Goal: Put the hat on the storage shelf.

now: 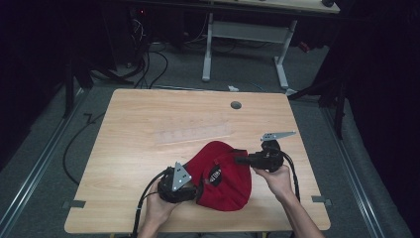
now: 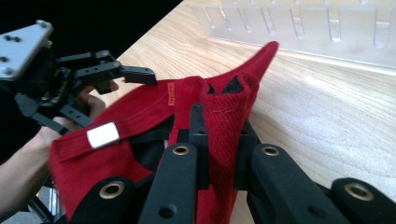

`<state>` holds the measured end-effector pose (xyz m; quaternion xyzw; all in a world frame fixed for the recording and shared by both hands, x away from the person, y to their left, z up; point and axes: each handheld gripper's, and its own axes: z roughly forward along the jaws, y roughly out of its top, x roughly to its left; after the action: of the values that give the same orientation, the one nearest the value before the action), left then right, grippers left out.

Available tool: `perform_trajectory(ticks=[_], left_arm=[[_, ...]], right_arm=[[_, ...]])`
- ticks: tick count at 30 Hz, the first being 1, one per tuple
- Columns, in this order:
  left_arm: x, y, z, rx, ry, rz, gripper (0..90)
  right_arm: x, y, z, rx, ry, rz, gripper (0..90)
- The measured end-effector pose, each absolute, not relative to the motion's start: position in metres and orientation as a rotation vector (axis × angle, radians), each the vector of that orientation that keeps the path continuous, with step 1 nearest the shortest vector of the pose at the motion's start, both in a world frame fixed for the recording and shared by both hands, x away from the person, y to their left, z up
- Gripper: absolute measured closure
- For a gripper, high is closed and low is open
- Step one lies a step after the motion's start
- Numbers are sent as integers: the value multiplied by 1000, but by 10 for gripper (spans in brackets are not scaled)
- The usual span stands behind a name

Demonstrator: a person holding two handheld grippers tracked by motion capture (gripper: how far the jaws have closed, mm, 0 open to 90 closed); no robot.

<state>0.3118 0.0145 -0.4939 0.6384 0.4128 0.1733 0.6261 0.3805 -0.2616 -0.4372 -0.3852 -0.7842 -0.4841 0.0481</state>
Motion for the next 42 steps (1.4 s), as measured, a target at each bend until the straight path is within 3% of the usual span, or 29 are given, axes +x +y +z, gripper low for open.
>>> perform_trajectory(ticks=[7, 19, 27, 35, 42], left_arm=[[311, 17, -493, 1461, 949, 414, 318], [304, 15, -487, 1509, 912, 388, 474], [308, 22, -476, 1438, 929, 224, 741], [306, 24, -466, 1459, 914, 189, 793], [308, 23, -463, 1489, 910, 183, 822]], right_arm=[[382, -258, -440, -1167, -2386, -1463, 838], [383, -259, -440, -1149, -2350, -1473, 809], [382, -254, -439, -1156, -2442, -1503, 765], [382, -258, -438, -1173, -2403, -1551, 760], [386, -259, -439, -1211, -2422, -1553, 692]])
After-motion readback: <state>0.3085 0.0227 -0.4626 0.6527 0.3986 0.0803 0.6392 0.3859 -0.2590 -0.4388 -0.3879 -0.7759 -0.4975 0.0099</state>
